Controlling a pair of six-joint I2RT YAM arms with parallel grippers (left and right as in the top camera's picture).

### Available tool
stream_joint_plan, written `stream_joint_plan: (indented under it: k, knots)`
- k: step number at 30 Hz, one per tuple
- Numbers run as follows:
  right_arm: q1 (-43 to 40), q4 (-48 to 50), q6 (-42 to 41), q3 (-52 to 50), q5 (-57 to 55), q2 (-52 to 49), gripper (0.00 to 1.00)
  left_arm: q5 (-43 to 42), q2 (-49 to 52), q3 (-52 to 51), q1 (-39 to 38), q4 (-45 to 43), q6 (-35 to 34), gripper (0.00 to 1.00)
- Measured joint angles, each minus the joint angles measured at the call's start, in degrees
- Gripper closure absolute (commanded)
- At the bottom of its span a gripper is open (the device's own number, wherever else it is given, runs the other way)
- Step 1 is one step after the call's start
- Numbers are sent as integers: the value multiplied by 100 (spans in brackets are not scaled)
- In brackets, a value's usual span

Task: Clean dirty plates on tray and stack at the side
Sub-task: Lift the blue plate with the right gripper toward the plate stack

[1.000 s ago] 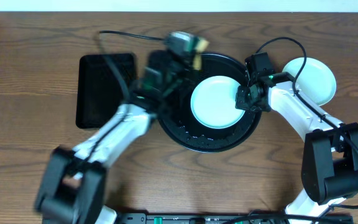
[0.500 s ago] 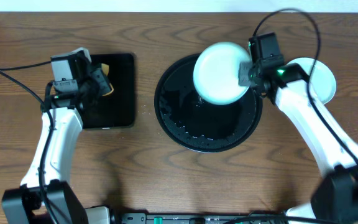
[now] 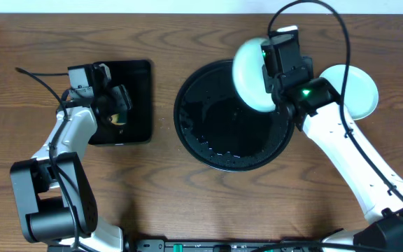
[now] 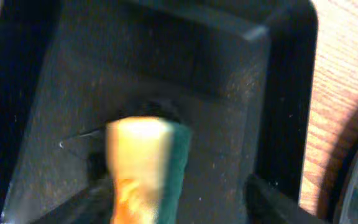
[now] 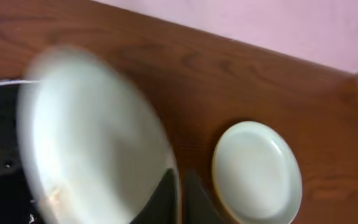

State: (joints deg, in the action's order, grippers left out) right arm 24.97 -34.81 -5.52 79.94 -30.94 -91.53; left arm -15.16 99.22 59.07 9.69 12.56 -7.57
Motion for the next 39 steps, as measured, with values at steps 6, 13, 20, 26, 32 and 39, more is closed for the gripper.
stream_joint_plan:
  k: [6,13,20,26,32,39]
  knots:
    - [0,201,977,-2,-122,2,99,0,0,0,0,-79,15,19]
    - [2,197,1362,-2,-227,2,77,0,0,-2,0,-81,13,18]
    - [-487,-332,1099,-2,1014,2,63,0,0,-2,0,-83,13,17]
    - [-1733,-424,1080,-2,3008,2,59,0,0,0,0,-81,13,16]
    - [-2618,-439,1158,-2,4962,-238,59,0,0,0,0,-83,13,16]
    - [-2542,-411,1300,-2,5486,-1078,65,0,0,-2,0,-81,13,15]
